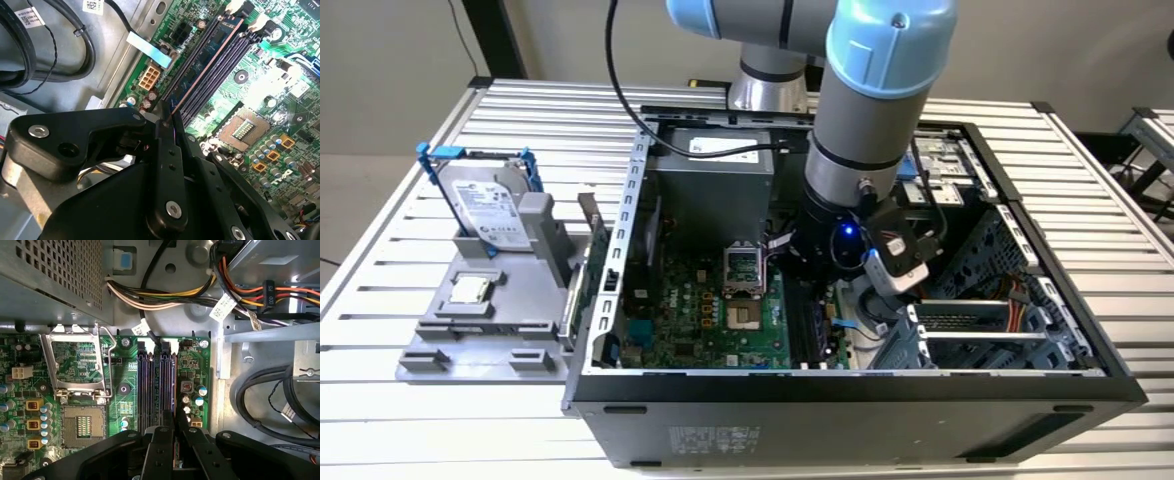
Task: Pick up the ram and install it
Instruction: 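Insert the ram into the slot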
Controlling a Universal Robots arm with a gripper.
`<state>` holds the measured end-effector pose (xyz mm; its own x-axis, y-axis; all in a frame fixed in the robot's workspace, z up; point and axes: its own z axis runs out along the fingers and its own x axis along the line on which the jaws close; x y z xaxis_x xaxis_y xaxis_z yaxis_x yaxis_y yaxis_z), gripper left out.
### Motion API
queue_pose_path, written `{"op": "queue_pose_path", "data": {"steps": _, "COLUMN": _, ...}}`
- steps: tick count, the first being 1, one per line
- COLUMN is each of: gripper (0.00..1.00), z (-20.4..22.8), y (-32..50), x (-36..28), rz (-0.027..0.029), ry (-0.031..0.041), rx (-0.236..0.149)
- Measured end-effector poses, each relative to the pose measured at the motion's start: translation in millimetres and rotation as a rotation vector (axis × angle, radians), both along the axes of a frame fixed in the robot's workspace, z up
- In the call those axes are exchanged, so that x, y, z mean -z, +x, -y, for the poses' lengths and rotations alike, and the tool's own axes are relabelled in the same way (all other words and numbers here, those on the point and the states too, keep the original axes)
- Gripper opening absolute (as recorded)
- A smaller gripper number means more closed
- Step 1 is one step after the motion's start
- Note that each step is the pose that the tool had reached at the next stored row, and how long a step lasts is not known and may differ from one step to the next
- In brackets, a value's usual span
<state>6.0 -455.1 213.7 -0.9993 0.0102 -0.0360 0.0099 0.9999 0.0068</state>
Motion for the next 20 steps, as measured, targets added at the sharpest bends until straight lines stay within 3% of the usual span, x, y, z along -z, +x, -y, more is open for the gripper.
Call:
{"op": "queue_pose_path", "data": {"steps": 4, "gripper": 0.0, "z": 0.2, "y": 0.0, "x": 5.8, "rz": -0.0003, "ry": -0.0006, "rx": 0.0}}
{"op": "queue_pose_path", "data": {"steps": 14, "gripper": 0.0, "z": -0.3, "y": -0.1, "x": 7.0, "rz": -0.0037, "ry": 0.0026, "rx": 0.0}}
{"op": "queue_pose_path", "data": {"steps": 15, "gripper": 1.0, "z": -0.2, "y": -0.1, "x": 7.0, "rz": -0.0037, "ry": 0.0019, "rx": 0.0}}
{"op": "queue_pose_path", "data": {"steps": 20, "gripper": 1.0, "z": 0.1, "y": -0.1, "x": 6.4, "rz": -0.0056, "ry": 0.0002, "rx": 0.0}}
